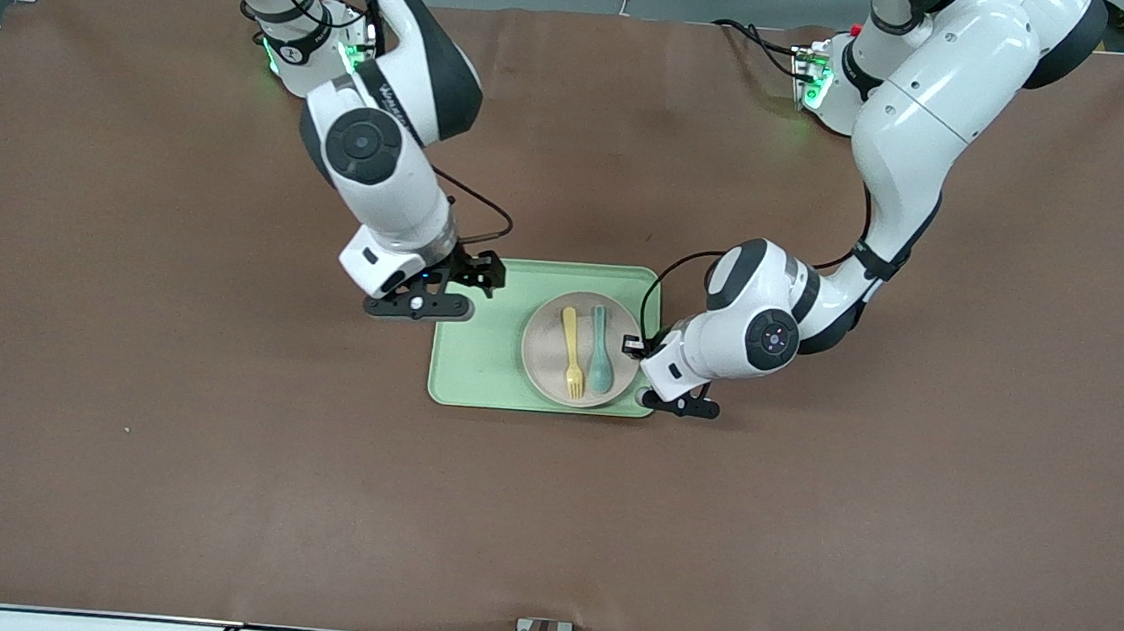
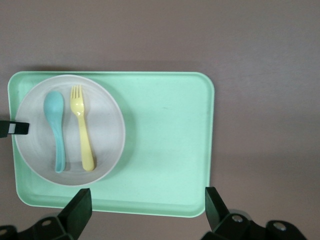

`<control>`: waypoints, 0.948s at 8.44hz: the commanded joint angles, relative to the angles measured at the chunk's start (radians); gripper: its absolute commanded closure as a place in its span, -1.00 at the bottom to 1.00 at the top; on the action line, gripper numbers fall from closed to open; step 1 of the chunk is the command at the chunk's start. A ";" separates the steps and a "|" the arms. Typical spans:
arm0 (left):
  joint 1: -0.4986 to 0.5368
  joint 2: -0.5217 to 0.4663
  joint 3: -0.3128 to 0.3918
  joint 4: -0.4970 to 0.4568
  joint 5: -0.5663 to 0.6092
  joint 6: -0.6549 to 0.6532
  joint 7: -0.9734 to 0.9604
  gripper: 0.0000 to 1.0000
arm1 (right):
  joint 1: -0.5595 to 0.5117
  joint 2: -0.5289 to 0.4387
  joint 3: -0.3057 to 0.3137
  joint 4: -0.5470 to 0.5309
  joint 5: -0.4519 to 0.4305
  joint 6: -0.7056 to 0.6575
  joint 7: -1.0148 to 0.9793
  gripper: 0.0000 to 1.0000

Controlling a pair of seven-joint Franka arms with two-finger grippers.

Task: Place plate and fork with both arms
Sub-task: 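Lower the plate onto the tray and open the left gripper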

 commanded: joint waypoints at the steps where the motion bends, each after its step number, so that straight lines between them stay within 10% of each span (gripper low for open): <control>1: 0.012 -0.012 -0.011 -0.019 -0.021 0.005 -0.004 0.31 | 0.050 0.045 -0.012 0.001 -0.010 0.069 0.077 -0.99; 8: 0.171 -0.237 -0.003 -0.010 -0.013 -0.009 -0.008 -0.73 | 0.141 0.267 -0.018 0.072 -0.076 0.311 0.130 -0.99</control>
